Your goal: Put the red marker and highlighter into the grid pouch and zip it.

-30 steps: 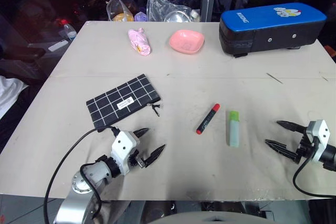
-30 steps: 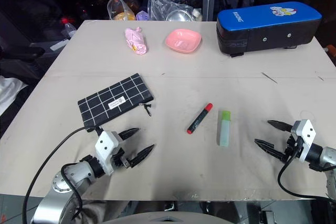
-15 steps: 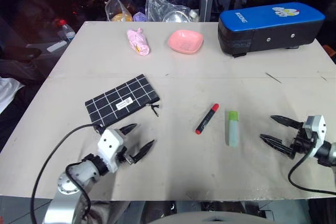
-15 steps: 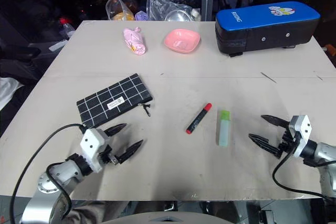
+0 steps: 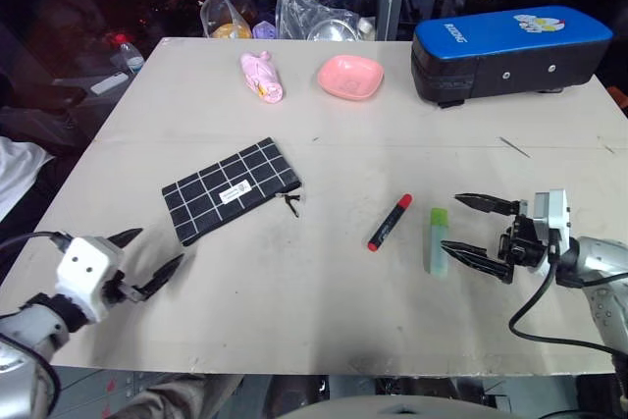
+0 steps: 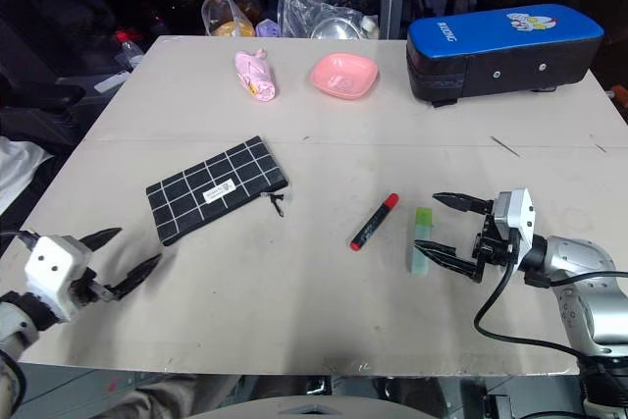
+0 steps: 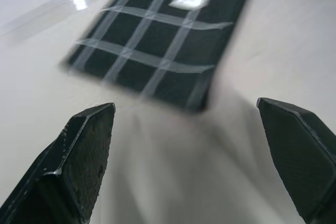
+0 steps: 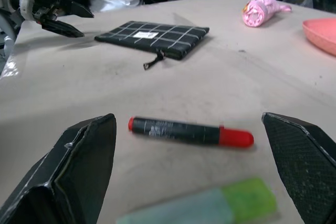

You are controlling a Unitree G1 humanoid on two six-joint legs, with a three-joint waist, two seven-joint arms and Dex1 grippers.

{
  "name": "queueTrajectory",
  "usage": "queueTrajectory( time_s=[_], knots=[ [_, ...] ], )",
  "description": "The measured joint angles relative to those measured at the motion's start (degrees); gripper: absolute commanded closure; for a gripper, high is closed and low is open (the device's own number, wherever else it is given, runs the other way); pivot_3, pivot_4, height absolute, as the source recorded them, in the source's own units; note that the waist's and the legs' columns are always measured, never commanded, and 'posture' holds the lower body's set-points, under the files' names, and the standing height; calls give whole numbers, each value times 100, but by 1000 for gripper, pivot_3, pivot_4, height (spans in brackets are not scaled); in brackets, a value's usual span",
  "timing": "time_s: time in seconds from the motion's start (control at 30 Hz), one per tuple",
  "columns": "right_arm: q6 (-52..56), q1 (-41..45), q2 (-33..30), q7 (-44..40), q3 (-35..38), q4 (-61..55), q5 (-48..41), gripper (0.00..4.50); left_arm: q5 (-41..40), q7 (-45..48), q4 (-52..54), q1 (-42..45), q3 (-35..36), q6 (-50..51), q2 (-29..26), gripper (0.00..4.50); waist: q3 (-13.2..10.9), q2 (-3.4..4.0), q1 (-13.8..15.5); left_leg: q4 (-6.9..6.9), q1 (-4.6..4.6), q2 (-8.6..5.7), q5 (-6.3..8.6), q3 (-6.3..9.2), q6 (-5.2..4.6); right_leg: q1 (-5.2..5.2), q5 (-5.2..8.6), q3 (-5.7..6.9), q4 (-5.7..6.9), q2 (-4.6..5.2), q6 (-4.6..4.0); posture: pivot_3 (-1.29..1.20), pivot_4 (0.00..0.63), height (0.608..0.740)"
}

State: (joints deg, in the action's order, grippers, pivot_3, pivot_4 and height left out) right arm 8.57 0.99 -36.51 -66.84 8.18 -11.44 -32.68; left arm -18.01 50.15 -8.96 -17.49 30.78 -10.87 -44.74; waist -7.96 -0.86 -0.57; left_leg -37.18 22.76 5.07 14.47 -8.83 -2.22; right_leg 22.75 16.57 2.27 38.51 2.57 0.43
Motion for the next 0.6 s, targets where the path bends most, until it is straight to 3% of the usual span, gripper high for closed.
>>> queueTrajectory(
  time_s=[0.23,0.4,0.6],
  knots=[
    [5,-16,12,54,-57,-11,4,0,1031,-48,-1783,470,-131,-2170,-683,83,-2,-6,-21,3,6,-1,1,-5,-1,0,-1,-1,-1,9,0,0,150,740],
    [12,4,13,106,-89,-113,2,0,2115,-527,-2903,1390,-926,-3825,-1033,83,-3,-7,17,2,8,-2,1,-2,-1,2,-1,12,1,16,-1,0,150,740],
    [27,13,16,153,-96,-119,2,0,2971,-1287,-3643,2367,-1655,-4732,-1188,83,-3,-6,17,1,9,-5,0,-10,-3,0,-3,9,7,14,2,0,150,740]
  ],
)
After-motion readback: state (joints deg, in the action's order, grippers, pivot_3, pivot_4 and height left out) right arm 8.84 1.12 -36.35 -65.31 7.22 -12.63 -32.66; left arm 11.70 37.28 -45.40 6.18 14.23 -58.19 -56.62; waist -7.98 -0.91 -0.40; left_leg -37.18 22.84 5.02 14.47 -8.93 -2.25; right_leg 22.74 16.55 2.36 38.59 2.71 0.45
